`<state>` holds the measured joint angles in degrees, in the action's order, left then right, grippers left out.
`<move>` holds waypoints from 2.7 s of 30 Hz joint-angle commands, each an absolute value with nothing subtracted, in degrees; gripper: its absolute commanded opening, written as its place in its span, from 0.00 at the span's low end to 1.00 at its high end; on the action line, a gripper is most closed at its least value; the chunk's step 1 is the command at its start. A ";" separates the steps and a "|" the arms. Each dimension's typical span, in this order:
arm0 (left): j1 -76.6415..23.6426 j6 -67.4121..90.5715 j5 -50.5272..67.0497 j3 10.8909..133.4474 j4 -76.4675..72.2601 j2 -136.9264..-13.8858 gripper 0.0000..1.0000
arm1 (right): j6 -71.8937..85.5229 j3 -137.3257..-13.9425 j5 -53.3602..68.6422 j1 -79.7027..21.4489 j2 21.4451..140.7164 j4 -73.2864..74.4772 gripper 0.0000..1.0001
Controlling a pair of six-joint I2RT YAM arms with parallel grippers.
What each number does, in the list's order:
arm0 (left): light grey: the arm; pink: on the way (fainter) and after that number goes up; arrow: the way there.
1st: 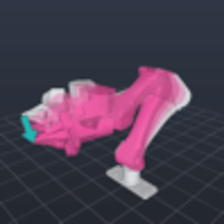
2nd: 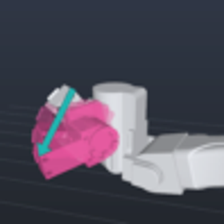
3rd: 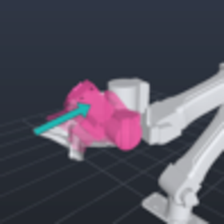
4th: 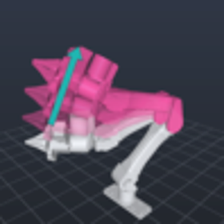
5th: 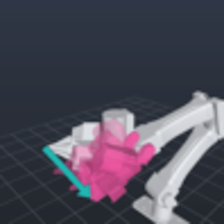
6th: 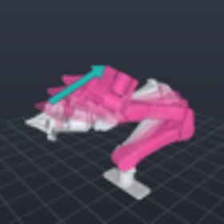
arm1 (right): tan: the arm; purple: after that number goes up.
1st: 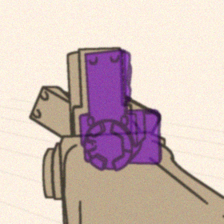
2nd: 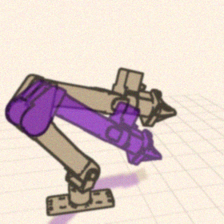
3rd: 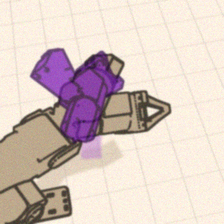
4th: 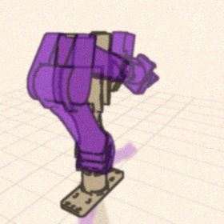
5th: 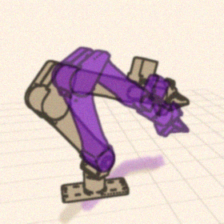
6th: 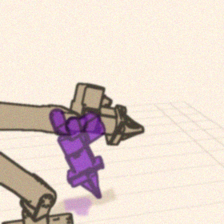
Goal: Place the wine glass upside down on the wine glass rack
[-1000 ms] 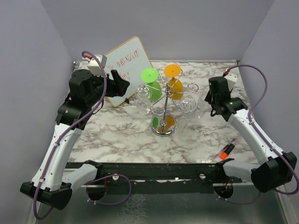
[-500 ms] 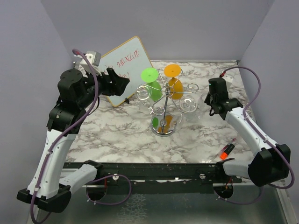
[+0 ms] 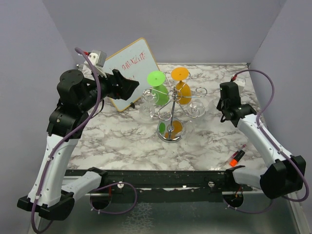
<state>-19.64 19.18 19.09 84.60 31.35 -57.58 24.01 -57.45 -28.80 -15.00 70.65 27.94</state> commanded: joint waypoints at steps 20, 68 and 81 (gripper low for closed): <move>-27.06 50.16 28.99 83.10 -5.17 -67.35 0.81 | 24.05 -50.30 -35.12 -14.82 29.62 4.95 0.01; -62.17 60.09 -13.69 83.01 -36.02 -81.65 0.73 | 30.77 -45.04 8.75 -14.79 20.92 -27.63 0.01; -62.23 62.62 -18.14 83.20 -39.37 -82.02 0.14 | 29.27 -43.05 11.60 -14.83 21.68 -29.50 0.01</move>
<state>-62.24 59.79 -14.39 82.02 -34.20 -83.26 30.44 -43.99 9.10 -14.98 21.43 -26.35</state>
